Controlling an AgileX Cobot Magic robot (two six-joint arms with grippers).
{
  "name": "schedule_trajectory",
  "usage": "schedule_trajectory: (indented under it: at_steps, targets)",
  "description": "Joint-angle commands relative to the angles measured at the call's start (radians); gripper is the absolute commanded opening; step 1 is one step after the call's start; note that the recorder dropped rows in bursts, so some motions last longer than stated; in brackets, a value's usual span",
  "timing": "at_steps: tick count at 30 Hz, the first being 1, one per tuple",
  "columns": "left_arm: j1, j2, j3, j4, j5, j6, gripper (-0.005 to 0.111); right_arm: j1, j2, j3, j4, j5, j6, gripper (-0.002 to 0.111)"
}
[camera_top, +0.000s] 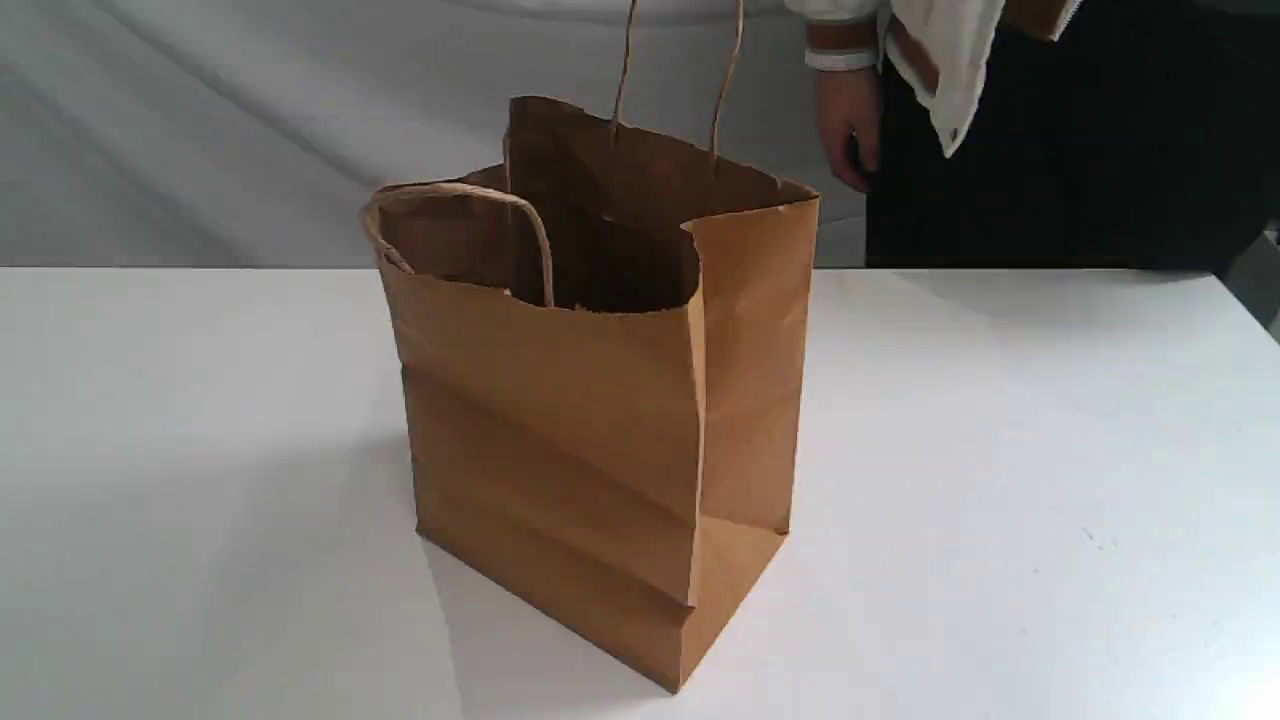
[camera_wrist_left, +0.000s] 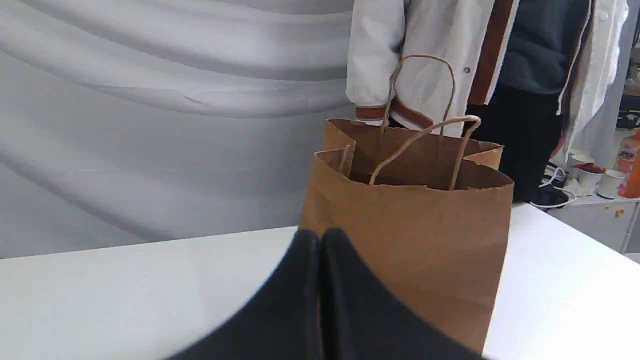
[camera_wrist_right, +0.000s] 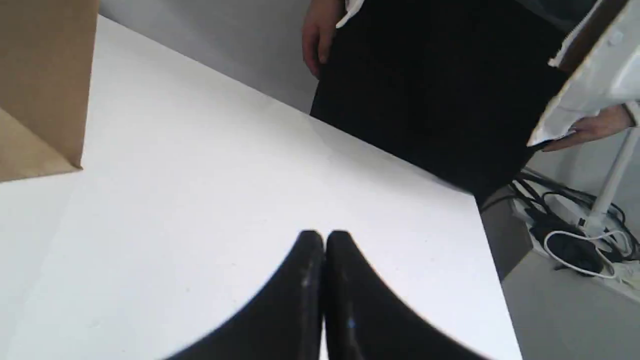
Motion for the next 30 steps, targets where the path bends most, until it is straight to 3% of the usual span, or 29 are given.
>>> schedule_trajectory:
  at_steps: [1,30]
  targets:
    - [0.003,-0.005,0.004,-0.003,-0.015,-0.003,0.000,-0.010,-0.066,0.015,0.022,-0.002,0.002,0.000]
    - [0.003,-0.005,0.004,-0.003,-0.012,-0.001,0.000,-0.006,-0.073,0.015,0.030,0.031,0.002,0.000]
